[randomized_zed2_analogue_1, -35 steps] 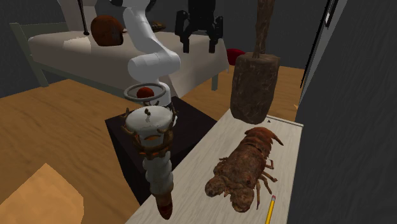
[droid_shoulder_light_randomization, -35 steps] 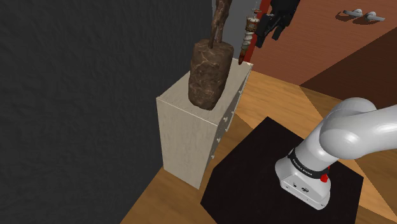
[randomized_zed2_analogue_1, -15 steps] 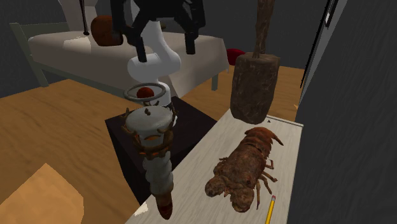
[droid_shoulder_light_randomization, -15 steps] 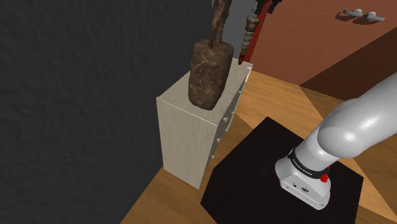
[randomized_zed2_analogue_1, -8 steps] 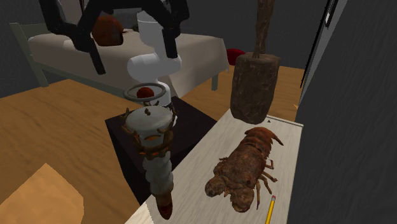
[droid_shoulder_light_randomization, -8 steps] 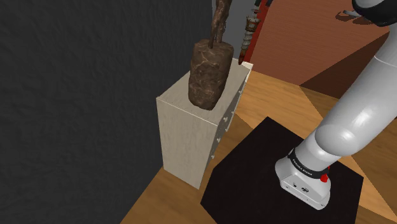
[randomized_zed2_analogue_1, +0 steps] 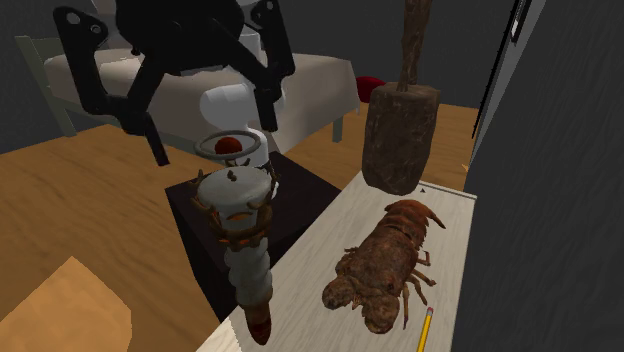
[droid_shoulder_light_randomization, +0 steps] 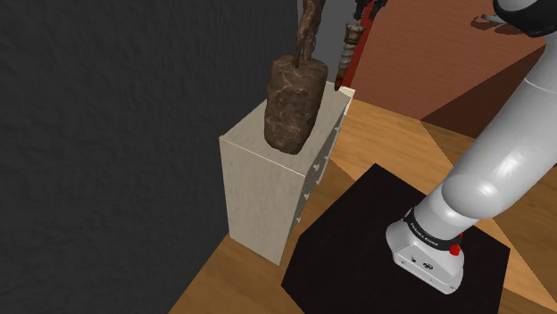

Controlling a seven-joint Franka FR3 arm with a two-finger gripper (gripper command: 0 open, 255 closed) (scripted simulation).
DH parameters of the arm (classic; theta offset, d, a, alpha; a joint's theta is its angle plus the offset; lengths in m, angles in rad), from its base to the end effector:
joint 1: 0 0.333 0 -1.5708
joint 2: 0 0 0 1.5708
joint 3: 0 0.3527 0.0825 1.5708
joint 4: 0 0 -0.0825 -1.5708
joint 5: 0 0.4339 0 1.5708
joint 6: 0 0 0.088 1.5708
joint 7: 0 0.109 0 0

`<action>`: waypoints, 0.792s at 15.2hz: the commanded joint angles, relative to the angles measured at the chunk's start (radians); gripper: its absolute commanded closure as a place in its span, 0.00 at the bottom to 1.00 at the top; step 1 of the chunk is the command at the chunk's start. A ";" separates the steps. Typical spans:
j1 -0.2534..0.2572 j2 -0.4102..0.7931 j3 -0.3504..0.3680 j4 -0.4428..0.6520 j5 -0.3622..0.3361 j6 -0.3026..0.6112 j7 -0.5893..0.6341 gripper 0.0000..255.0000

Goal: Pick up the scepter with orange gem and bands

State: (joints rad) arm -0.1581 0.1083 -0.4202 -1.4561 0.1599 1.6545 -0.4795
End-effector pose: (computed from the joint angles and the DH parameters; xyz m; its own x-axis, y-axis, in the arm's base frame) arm 0.5601 -0.3271 0.6657 0.9847 -0.1027 0.1409 -0.0955 -0.9938 -0.0570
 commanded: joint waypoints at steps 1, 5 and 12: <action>0.002 -0.005 0.001 -0.018 -0.002 0.014 0.001 0.00; 0.003 -0.008 0.002 -0.019 -0.003 0.013 0.002 1.00; 0.001 -0.001 0.000 0.001 0.000 -0.002 0.001 1.00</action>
State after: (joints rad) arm -0.1563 0.1048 -0.4192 -1.4641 0.1584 1.6606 -0.4778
